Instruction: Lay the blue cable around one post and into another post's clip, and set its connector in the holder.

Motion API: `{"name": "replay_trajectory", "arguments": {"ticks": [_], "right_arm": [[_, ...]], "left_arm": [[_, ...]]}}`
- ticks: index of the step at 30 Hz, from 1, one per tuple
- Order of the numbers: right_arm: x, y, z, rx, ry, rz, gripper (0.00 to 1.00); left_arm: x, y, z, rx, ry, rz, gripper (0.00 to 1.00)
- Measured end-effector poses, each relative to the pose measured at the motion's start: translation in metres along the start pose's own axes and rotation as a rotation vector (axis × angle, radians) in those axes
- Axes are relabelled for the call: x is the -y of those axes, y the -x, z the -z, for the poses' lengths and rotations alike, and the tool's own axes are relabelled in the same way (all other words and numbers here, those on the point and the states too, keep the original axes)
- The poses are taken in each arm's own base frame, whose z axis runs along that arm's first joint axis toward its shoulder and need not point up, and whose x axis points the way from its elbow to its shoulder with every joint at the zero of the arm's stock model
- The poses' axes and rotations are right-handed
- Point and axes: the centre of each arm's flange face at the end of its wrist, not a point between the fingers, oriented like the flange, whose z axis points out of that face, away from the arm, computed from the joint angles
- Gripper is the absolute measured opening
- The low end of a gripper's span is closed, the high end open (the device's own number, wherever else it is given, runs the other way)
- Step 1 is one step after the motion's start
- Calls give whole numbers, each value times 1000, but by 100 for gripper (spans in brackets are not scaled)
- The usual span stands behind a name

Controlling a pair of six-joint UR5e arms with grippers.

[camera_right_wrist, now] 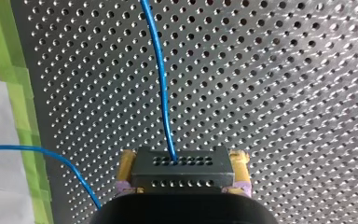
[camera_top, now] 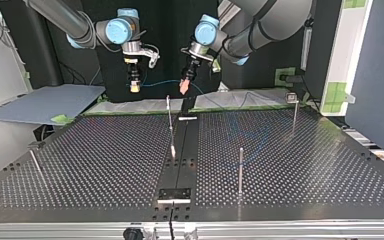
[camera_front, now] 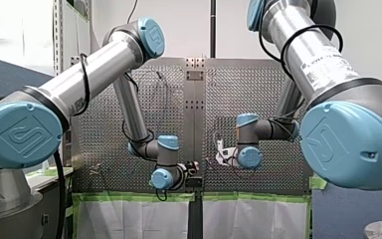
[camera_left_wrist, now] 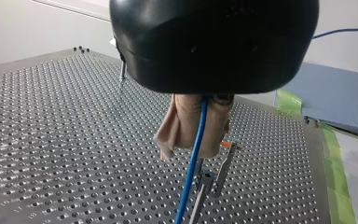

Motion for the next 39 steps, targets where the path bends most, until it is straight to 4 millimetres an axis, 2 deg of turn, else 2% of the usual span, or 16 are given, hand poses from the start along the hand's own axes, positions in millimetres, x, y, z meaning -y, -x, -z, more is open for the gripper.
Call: {"name": "replay_trajectory", "arguments": {"ticks": [7,11,33,39], "right_arm": [[-5,32,-2,30,10,3,0],[-9,40,-4,37,17,1,0],[-40,23,-41,29,66,-16,0],[-43,19,-47,63,68,-5,0]], "left_arm": [[1,1,-7,8,-4,1,4],[0,2,-12,11,-3,2,4],[-7,13,-38,16,13,-21,4],[-12,4,-47,-16,17,-40,4]]}}
